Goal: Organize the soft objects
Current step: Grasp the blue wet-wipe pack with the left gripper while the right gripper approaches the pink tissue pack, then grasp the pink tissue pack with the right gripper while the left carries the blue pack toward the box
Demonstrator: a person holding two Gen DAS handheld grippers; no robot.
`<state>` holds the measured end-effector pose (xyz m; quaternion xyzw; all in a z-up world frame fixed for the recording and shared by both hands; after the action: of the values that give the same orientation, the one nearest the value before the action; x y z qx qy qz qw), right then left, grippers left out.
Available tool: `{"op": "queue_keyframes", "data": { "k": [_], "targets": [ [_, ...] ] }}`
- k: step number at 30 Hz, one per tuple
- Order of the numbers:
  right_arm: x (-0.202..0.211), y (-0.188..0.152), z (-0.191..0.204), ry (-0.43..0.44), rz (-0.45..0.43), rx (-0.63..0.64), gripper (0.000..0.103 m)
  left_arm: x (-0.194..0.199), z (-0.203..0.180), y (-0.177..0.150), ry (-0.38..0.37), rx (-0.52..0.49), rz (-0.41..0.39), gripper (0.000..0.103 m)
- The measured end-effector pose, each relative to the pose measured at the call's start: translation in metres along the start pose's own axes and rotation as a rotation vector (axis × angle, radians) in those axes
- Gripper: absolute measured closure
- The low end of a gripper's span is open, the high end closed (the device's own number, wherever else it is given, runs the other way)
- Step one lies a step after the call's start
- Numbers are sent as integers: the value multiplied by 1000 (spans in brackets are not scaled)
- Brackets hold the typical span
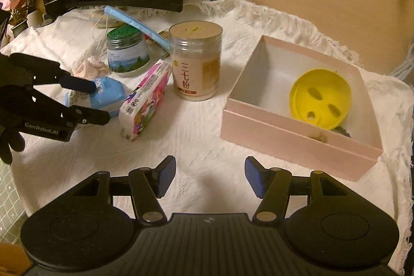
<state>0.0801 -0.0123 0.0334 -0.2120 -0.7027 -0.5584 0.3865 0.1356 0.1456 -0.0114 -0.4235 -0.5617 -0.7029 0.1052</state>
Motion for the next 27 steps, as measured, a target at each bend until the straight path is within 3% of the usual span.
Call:
{"op": "queue_keyframes", "data": {
  "k": [5, 11, 18, 21, 27],
  "targets": [
    [-4, 0, 2, 4, 8, -1, 42, -7, 30, 6, 121, 64, -2, 39],
    [-7, 14, 9, 49, -2, -22, 42, -18, 44, 6, 86, 134, 30, 38],
    [-15, 65, 22, 176, -40, -119, 39, -31, 60, 11, 100, 273, 56, 37],
    [-33, 86, 28, 227, -27, -168, 35, -32, 61, 10, 82, 318, 56, 39],
    [-89, 99, 45, 204, 62, -165, 36, -29, 52, 1, 85, 341, 72, 39]
  ]
}}
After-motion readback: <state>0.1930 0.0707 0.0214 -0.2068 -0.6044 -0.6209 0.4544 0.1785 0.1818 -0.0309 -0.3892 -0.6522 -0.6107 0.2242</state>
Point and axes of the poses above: each gripper's, at about its wrist camera, not at the fingertips, and x roughly against the way its jaws point, z to its left, y to its top, the point moved 9 cm from there along -x, roughly the way its jaws point, and after that the axes turned 6 degrees about x, right-handed, at the moved point
